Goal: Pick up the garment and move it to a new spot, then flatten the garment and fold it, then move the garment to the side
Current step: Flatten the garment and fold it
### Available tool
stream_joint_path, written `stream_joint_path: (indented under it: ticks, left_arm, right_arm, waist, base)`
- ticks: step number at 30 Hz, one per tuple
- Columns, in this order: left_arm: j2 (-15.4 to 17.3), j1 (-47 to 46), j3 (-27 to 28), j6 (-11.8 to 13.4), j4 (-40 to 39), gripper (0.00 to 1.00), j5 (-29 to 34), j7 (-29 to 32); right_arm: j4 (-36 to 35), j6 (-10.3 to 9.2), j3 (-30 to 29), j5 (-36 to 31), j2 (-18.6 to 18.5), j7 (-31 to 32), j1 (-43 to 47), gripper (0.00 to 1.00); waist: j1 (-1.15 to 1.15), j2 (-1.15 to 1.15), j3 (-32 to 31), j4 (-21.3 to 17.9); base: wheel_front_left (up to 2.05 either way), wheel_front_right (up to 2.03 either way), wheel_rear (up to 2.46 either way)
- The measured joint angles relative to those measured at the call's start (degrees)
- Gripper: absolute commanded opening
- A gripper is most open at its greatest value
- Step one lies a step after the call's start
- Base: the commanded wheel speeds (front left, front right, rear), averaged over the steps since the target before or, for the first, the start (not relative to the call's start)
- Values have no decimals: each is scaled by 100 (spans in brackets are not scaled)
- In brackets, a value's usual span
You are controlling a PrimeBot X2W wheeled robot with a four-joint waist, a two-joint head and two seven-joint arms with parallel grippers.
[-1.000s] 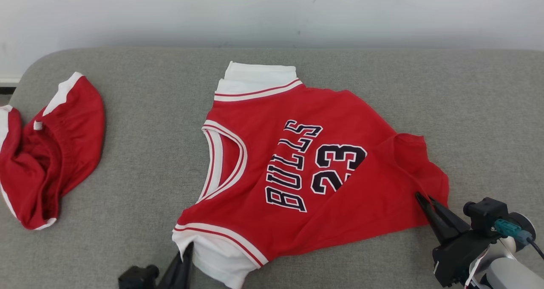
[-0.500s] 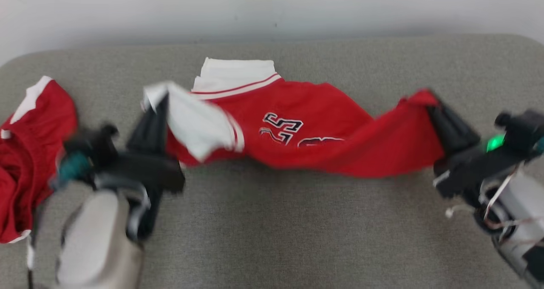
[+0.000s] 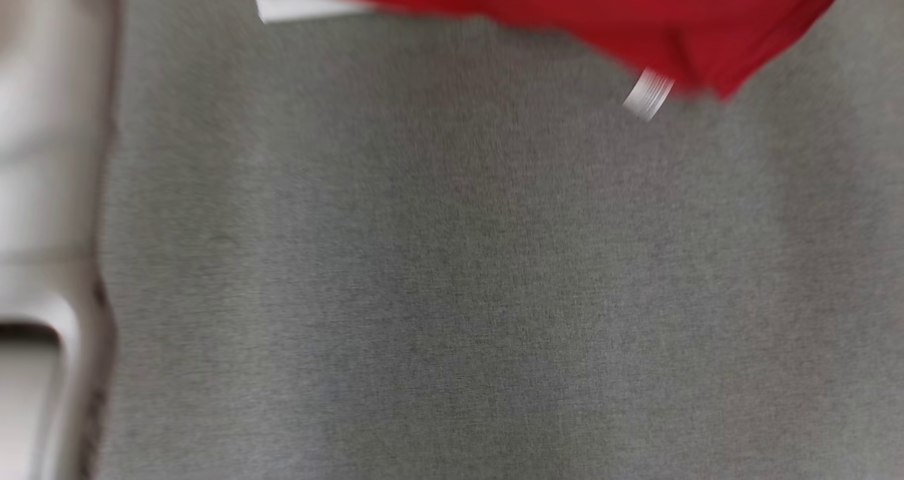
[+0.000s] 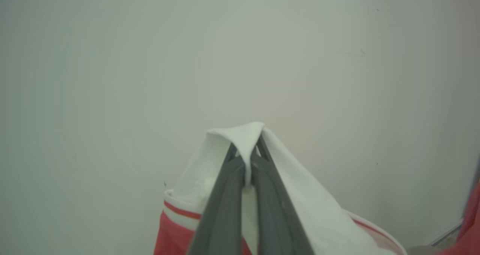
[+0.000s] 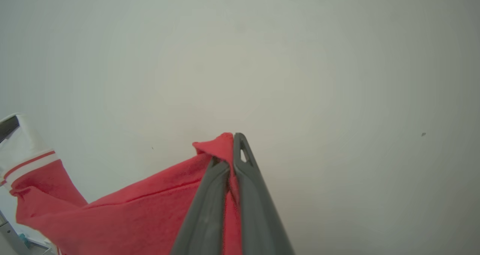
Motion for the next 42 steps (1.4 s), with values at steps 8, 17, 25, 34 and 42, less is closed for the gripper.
stream_joint_path:
  ticks: [8, 17, 25, 34, 42]
  left_arm:
    - [67, -2313, -132, 237, 1072, 0, 390, -62]
    - [0, -3790, -203, 413, 2090, 0, 509, -293]
    - [-114, -4142, -303, 387, 2802, 0, 502, -533]
    - [-108, -4297, -404, 368, 3295, 0, 509, -781]
    - [-144, -4456, -460, 375, 3423, 0, 506, -959]
  right_arm:
    - [1562, 0, -180, -197, 466, 57, -2261, 0]
    - [2908, 0, -69, -634, 824, -30, -3727, 0]
    - [3320, 0, 144, -653, 969, -38, -3978, 0]
    - [3389, 0, 375, -519, 943, -92, -3992, 0]
    - [3482, 0, 549, -521, 959, -196, -4214, 0]
  waist:
    - [0, 1, 732, -226]
    - [-2, -1, 1059, -485]
    - [-2, 0, 1325, -495]
    - [-2, 0, 1507, -510]
    - [-2, -2, 1513, -465]
  base:
    - [0, 0, 0]
    - [0, 0, 0]
    - [0, 0, 0]
    - [0, 0, 0]
    - [0, 0, 0]
